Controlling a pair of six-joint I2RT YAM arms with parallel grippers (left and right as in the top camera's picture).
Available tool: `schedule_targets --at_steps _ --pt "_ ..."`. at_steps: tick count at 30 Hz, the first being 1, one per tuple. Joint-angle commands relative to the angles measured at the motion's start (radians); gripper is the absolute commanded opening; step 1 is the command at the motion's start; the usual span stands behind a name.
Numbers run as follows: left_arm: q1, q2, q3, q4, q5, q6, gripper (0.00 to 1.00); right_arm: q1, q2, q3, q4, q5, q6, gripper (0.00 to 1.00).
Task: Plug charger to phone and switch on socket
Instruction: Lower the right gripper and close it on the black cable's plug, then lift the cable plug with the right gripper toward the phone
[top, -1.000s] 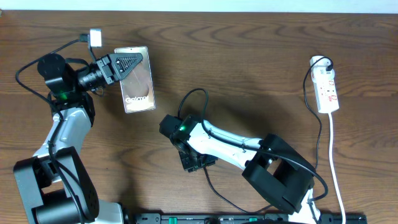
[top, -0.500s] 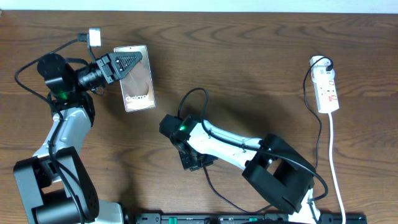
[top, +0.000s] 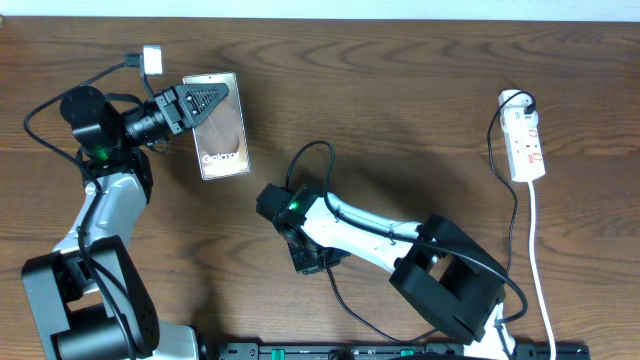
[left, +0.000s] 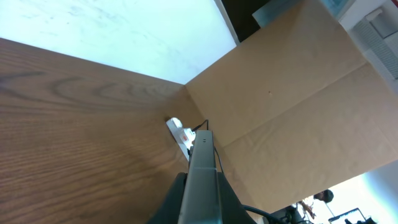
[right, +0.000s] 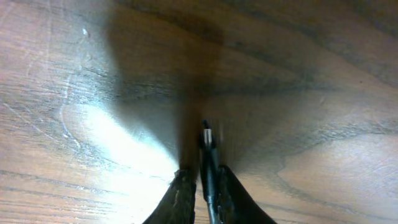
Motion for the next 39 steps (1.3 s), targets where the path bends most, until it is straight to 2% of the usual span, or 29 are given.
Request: schedule_targets --at_steps 1,4,14,22,26,35,39 --pt "0.002 -0.018 0.027 0.008 -0.008 0.005 0.08 -0.003 0.022 0.005 0.005 0.023 0.0 0.08" --pt "0.002 -0.018 0.027 0.008 -0.008 0.005 0.07 -0.003 0.022 0.005 0.005 0.023 0.0 0.01" --pt "0.003 -0.018 0.027 0.009 -0.013 0.006 0.07 -0.012 0.019 0.01 -0.006 0.011 -0.017 0.01" --pt "0.06 -0.018 0.027 0.008 -0.042 0.005 0.07 -0.113 -0.026 0.018 0.013 -0.046 -0.106 0.01" --pt "0.079 -0.018 0.027 0.008 -0.038 0.001 0.07 -0.205 -0.052 0.018 0.097 -0.222 -0.207 0.01" --pt "0.079 -0.018 0.027 0.009 -0.039 0.002 0.07 -0.385 -0.061 0.018 0.348 -0.845 -0.495 0.01" --pt "0.079 -0.018 0.027 0.009 -0.039 0.002 0.07 -0.427 -0.061 0.018 0.41 -0.995 -0.612 0.01"
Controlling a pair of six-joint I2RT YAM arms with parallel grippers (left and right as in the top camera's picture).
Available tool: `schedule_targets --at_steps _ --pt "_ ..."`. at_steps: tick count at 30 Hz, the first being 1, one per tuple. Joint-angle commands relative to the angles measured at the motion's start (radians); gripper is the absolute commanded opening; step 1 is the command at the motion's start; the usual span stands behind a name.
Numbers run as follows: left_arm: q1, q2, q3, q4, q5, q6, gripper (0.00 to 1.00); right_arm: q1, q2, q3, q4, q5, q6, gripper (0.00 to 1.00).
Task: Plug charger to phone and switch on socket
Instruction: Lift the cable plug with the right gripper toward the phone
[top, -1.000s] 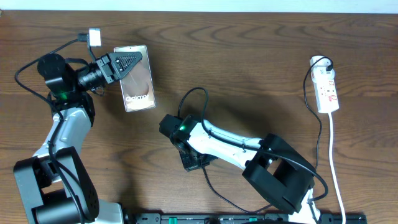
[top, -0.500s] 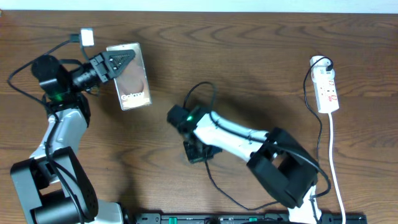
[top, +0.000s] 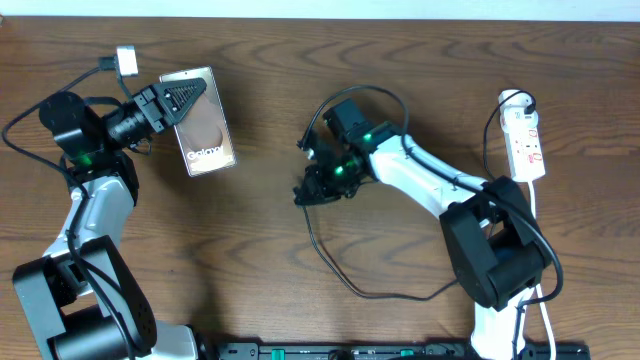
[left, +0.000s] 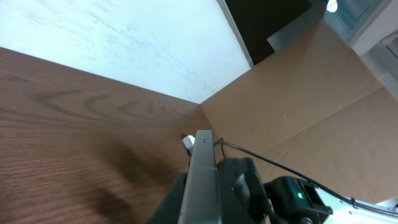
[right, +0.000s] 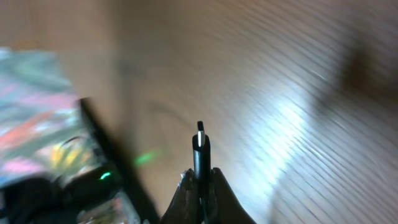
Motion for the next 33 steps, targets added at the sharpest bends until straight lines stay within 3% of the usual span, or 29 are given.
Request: schedule_targets --at_steps 1,5,12,23,33 --pt "0.002 -0.018 0.027 0.009 -0.002 0.002 0.07 -0.028 -0.031 0.013 0.024 -0.271 -0.191 0.01" --pt "0.001 -0.018 0.027 0.009 -0.002 0.001 0.08 -0.053 -0.031 0.013 0.084 -0.414 -0.292 0.01" --pt "0.0 -0.018 0.027 0.009 -0.007 -0.005 0.07 -0.051 -0.031 0.013 0.209 -0.529 -0.283 0.01" --pt "-0.005 -0.018 0.027 0.011 -0.109 -0.047 0.08 -0.051 -0.03 0.013 0.44 -0.529 -0.037 0.01" --pt "-0.018 -0.018 0.027 0.174 -0.182 -0.117 0.07 -0.051 -0.016 0.013 0.675 -0.499 0.148 0.01"
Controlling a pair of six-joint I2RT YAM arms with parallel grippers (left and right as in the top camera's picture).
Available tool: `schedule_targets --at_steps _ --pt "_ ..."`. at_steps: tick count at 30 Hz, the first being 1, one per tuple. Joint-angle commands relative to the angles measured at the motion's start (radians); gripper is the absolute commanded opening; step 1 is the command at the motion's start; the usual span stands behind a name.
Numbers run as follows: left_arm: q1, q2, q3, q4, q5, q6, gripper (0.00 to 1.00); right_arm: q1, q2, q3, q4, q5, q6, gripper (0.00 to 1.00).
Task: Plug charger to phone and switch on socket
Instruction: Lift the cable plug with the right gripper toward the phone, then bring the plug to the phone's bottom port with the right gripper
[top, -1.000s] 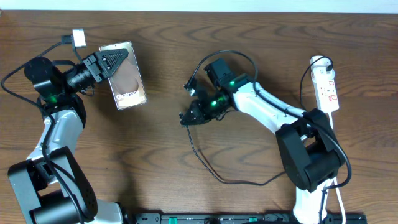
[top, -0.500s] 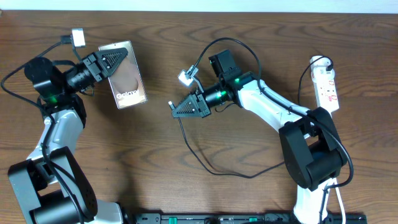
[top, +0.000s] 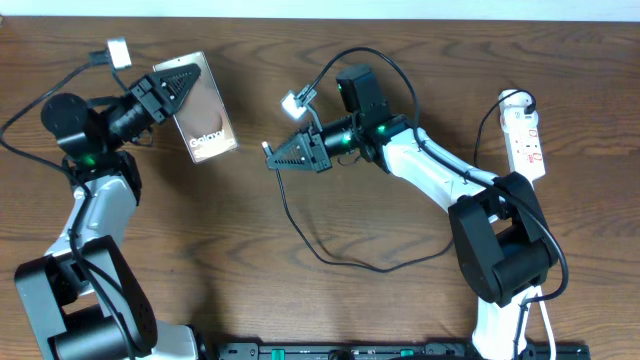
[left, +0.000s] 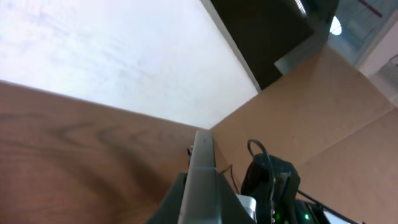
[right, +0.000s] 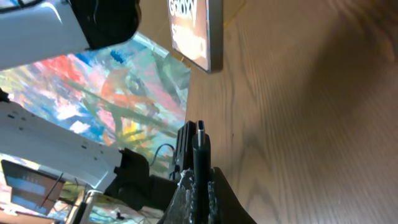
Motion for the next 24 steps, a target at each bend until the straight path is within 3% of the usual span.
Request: schedule_targets --at_steps 1,6,14,24 --pt "0.0 -0.018 0.027 0.055 -0.042 -0.058 0.08 -0.003 -0.005 0.012 0.053 -0.01 0.093 0.01" --pt "0.0 -0.018 0.027 0.089 -0.041 -0.083 0.08 -0.012 0.084 0.012 0.239 -0.07 0.229 0.01" --pt "0.0 -0.018 0.027 0.089 -0.041 -0.086 0.07 0.005 0.245 0.012 0.701 -0.155 0.595 0.01" --pt "-0.001 -0.018 0.027 0.089 -0.034 -0.085 0.07 0.068 0.258 0.012 0.89 -0.172 0.726 0.01"
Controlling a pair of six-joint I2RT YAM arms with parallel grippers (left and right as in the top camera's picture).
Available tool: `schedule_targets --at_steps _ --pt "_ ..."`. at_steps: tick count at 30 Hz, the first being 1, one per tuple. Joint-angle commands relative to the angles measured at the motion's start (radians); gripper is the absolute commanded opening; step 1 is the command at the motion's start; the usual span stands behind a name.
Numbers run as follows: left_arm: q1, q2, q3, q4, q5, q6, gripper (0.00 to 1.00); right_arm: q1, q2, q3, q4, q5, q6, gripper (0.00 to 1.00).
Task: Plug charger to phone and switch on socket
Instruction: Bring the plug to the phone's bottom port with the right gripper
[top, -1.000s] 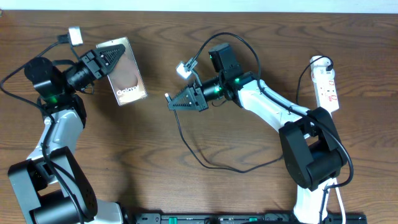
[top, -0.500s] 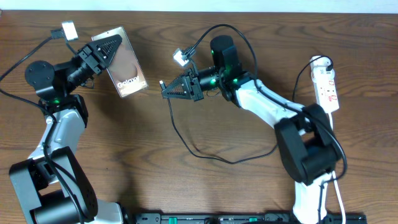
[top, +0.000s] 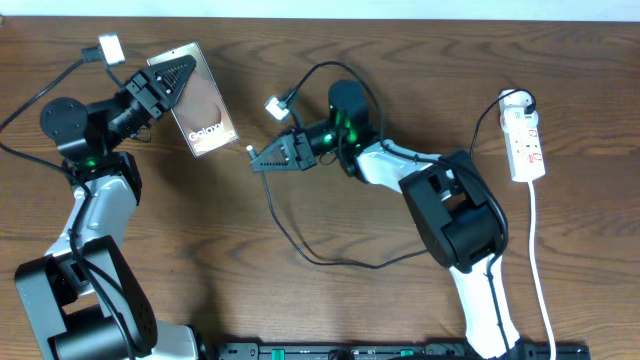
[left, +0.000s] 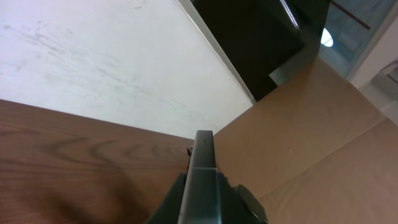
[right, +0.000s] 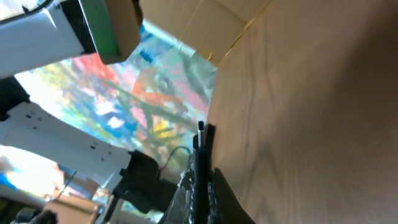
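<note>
My left gripper (top: 172, 80) is shut on the phone (top: 207, 108), holding it tilted above the far left of the table, screen up, "Galaxy" readable. The left wrist view shows the phone edge-on (left: 200, 180) between the fingers. My right gripper (top: 262, 160) points left, shut on the black charger plug (top: 250, 151), a short gap right of the phone's lower end. That plug (right: 200, 149) sticks out past the fingers, and the phone (right: 109, 28) sits higher and to the left. The white socket strip (top: 526, 138) lies far right.
The black charger cable (top: 300, 250) hangs from the plug in a loop across the table's middle and runs back toward my right arm. A white lead (top: 535, 250) runs from the socket strip down the right edge. A black rail (top: 380, 350) lines the front edge.
My right gripper has moved a little further left with the plug, closing the gap to the phone. The left gripper has shifted the phone slightly toward the far edge.
First my right gripper was low at the front middle of the table, shut on the plug, while the left held the phone. Then the plug was held up at mid-table. Later it pointed left toward the phone, and now sits just short of it.
</note>
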Motion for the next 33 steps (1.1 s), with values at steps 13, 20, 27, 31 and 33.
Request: schedule_targets --at_steps 13,20,27,31,33 --pt "-0.022 -0.018 0.027 0.013 -0.122 -0.028 0.07 0.033 -0.008 0.005 0.212 0.017 0.199 0.01" --pt "-0.06 -0.018 0.027 0.008 -0.156 -0.034 0.07 0.033 -0.008 0.005 0.322 0.029 0.291 0.01" --pt "-0.056 -0.018 0.027 -0.058 -0.16 -0.035 0.07 0.026 -0.008 0.005 0.524 0.032 0.434 0.01" --pt "-0.057 -0.018 0.027 -0.058 -0.16 -0.063 0.07 0.026 -0.008 0.005 0.517 0.032 0.434 0.01" --pt "-0.057 -0.018 0.027 -0.058 -0.16 -0.104 0.08 0.027 -0.008 0.005 0.517 0.032 0.433 0.01"
